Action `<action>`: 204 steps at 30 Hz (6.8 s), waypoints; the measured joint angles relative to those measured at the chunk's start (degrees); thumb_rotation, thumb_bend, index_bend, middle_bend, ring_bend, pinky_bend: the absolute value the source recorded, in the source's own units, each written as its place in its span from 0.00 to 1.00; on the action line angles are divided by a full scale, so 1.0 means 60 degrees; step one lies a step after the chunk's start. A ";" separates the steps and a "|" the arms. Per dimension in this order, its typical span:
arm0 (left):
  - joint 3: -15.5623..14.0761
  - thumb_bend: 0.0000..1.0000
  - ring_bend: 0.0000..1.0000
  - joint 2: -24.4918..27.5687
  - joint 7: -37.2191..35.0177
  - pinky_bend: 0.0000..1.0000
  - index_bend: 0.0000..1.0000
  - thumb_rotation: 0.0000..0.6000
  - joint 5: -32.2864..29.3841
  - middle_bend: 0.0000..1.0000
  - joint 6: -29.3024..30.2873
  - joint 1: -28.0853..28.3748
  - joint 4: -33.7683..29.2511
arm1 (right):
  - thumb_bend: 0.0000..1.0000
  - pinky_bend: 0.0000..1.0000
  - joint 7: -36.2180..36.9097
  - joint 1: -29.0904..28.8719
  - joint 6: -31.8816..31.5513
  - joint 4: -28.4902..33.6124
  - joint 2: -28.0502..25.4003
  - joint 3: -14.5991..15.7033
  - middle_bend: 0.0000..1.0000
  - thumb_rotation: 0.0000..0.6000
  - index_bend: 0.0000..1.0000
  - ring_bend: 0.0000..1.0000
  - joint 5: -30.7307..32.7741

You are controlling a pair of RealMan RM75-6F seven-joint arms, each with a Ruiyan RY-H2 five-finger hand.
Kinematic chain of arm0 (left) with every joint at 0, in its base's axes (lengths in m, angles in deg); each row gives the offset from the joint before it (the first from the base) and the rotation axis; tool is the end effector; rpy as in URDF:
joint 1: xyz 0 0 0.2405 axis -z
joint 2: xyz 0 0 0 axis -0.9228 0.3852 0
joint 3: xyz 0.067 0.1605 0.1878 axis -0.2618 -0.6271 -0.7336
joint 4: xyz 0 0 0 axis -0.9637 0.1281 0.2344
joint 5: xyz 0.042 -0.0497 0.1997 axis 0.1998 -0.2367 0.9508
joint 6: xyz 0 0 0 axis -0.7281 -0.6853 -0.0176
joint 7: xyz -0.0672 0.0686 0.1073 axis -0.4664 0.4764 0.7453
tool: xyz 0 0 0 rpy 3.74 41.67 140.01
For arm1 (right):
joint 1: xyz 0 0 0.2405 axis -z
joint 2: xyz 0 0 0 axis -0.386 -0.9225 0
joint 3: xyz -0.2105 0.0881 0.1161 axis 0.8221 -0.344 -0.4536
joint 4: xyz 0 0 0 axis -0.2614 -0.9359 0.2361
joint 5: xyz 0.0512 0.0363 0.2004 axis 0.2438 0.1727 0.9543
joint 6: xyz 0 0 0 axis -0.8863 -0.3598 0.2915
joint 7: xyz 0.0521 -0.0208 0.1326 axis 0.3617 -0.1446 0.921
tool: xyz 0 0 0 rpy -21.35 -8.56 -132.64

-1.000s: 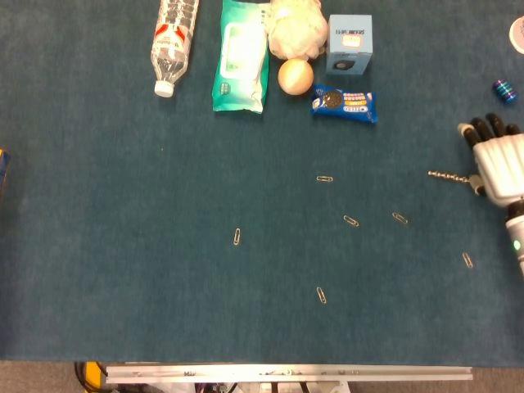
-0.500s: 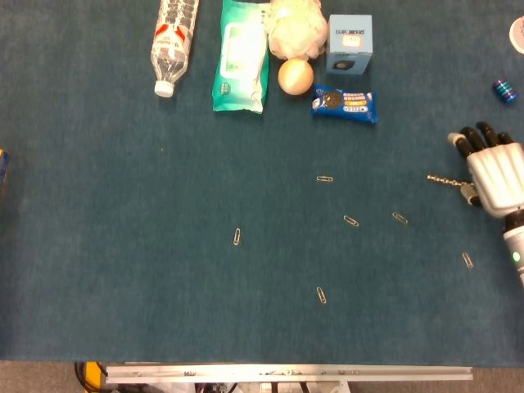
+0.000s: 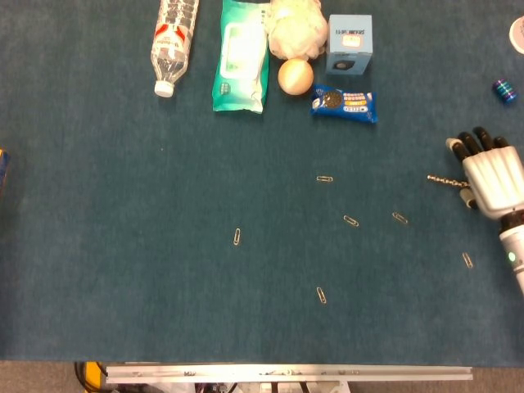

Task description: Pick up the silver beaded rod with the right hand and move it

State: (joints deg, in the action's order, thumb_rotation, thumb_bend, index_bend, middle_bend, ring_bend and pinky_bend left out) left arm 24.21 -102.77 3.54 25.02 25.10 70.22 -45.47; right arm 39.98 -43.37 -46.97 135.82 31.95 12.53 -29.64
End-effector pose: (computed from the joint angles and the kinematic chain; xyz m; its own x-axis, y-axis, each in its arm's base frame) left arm -0.3189 0.1717 0.1819 0.4941 0.0254 0.8691 0.8564 0.1584 -0.4915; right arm -0.3038 -0.2654 -0.0138 0.7286 -0.1513 0.6680 -0.6837 -0.2197 0.6959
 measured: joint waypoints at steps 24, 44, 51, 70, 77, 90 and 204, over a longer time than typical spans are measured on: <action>0.0005 0.42 0.25 0.0022 -0.0002 0.41 0.35 1.00 -0.0034 0.35 -0.0021 -0.0003 -0.0024 | 0.15 0.34 0.0857 -0.0257 0.0052 0.0224 -0.0102 -0.0328 0.26 1.00 0.29 0.17 0.0114; -0.0010 0.42 0.25 0.0126 -0.0165 0.41 0.35 1.00 0.0062 0.35 0.0059 -0.0051 -0.0083 | 0.19 0.28 -0.1153 -0.0097 -0.0064 0.2522 -0.0381 -0.0544 0.24 1.00 0.43 0.12 0.1245; -0.0015 0.42 0.25 0.0147 -0.0195 0.41 0.35 1.00 0.0093 0.35 0.0082 -0.0065 -0.0093 | 0.22 0.28 -0.1766 -0.0213 0.0070 0.2573 -0.0195 -0.0663 0.24 1.00 0.46 0.12 0.1843; -0.0020 0.42 0.25 0.0153 -0.0198 0.41 0.35 1.00 0.0106 0.35 0.0077 -0.0068 -0.0094 | 0.22 0.27 -0.1927 -0.0350 0.0278 0.2032 0.0168 -0.0443 0.24 1.00 0.49 0.12 0.2110; -0.0020 0.42 0.25 0.0163 -0.0222 0.41 0.35 1.00 0.0123 0.35 0.0100 -0.0081 -0.0101 | 0.22 0.27 -0.1983 -0.0411 0.0359 0.1930 0.0255 -0.0402 0.24 1.00 0.51 0.12 0.2173; -0.0019 0.42 0.25 0.0179 -0.0246 0.41 0.35 1.00 0.0136 0.35 0.0114 -0.0092 -0.0105 | 0.26 0.27 -0.1943 -0.0499 0.0458 0.1850 0.0319 -0.0407 0.24 1.00 0.52 0.12 0.2287; 0.0014 0.42 0.25 0.0154 -0.0173 0.41 0.35 1.00 0.0051 0.35 0.0069 -0.0074 -0.0081 | 0.35 0.27 -0.0837 -0.0219 -0.0343 0.4174 -0.1304 0.0327 0.24 1.00 0.57 0.12 0.1751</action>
State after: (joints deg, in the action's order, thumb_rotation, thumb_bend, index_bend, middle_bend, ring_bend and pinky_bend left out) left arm 24.30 -101.84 2.51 25.33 25.51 69.77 -45.95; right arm 34.96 -44.68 -49.03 160.87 24.13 14.49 -19.14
